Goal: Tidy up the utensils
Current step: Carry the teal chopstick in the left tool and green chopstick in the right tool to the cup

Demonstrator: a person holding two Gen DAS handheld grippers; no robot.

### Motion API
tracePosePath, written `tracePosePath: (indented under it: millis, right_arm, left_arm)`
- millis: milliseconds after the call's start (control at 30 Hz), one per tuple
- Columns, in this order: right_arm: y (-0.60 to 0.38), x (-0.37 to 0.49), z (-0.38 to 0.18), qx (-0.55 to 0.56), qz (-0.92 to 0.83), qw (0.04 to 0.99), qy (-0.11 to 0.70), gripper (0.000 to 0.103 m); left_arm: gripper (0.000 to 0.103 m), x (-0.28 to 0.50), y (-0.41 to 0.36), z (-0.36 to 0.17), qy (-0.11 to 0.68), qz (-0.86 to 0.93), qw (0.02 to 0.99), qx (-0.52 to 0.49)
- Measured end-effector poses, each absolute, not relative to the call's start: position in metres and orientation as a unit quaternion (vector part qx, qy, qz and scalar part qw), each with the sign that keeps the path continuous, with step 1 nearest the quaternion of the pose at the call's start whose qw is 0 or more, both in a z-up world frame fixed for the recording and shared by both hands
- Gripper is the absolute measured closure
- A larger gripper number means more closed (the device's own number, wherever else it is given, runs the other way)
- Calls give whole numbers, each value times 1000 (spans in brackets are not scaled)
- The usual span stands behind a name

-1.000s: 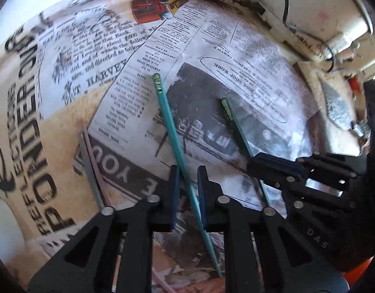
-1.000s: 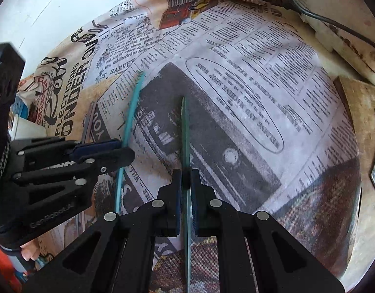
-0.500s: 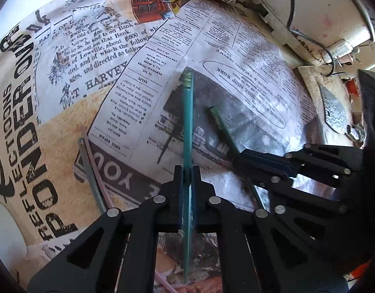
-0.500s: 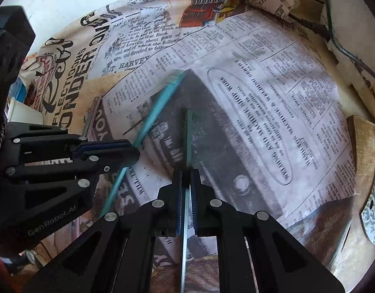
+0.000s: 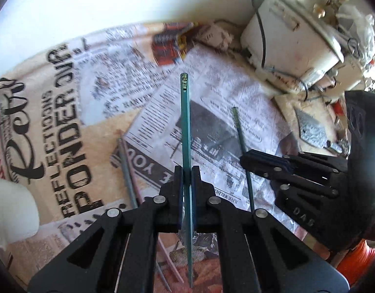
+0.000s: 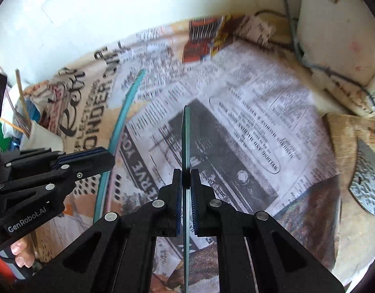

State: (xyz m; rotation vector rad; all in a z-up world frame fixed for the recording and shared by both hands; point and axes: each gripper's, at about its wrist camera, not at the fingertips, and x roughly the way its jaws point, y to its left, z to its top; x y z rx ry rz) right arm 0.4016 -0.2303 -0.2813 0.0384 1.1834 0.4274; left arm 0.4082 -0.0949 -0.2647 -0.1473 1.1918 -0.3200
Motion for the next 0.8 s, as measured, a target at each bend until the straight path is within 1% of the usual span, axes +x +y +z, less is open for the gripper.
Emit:
tracePosePath:
  millis: [200,567,800]
  right_arm:
    - [-225,389,-251,26,194,835,514,97]
    - [-206,354,-202,21,208,863,461,97]
    - [-187,337,-171,8,230,877,423,97]
  left_arm:
    - [99,390,-72,-238,515,-117,845,-84]
    - [99,353,-22,-200,458,-66,880,-111]
    - [99,324,11,-167,403,-25,907,-118]
